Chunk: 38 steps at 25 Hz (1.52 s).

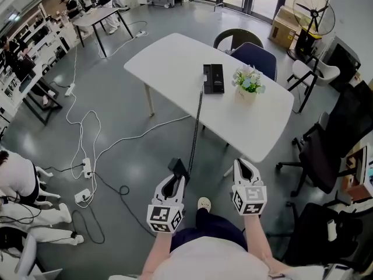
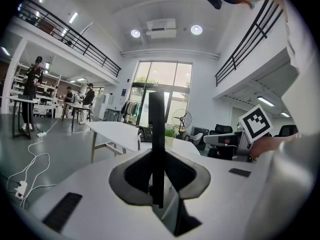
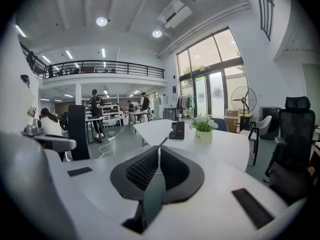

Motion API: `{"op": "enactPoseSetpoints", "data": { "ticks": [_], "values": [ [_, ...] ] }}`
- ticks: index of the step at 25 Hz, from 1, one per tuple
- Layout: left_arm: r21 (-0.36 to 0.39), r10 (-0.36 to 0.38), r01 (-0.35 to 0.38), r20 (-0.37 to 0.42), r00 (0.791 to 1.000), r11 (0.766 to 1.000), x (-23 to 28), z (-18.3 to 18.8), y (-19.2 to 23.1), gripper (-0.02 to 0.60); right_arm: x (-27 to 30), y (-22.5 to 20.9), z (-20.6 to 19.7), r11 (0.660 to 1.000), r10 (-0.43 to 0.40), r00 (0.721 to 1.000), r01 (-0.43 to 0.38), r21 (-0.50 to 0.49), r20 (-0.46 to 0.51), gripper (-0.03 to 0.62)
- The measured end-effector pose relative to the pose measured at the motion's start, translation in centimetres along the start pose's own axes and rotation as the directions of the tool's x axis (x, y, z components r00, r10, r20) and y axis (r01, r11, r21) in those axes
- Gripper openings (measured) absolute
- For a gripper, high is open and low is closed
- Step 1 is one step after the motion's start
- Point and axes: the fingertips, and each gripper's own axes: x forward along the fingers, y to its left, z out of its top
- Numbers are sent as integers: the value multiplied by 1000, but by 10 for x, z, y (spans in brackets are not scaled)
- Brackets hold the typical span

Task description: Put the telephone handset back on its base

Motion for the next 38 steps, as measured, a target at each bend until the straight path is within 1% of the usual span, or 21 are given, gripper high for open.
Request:
{"op": "enactPoseSetpoints", "data": {
  "ticks": [10, 20, 25, 31, 38],
  "values": [
    [5, 17, -17, -4, 1000, 1000, 50, 12, 14, 78, 47, -29, 10, 1000, -1, 1000, 1, 14, 0, 37],
    [28, 19, -20, 28, 999, 999, 83, 24, 15, 78, 70, -48, 12, 1000, 11, 1000, -11, 12, -1, 37],
    [32, 29, -31, 37, 999, 999, 82, 23, 15, 78, 71, -45, 4, 999, 27, 1000, -27, 23, -7, 37],
    [7, 46, -47, 28, 999, 999, 72, 12, 12, 78, 70, -33, -3, 998, 62, 998, -61, 25, -17, 37],
    [-9, 71, -71, 29, 997, 997, 66, 12, 19, 78, 75, -23, -4, 996, 92, 995, -91, 17, -27, 37]
  ]
}}
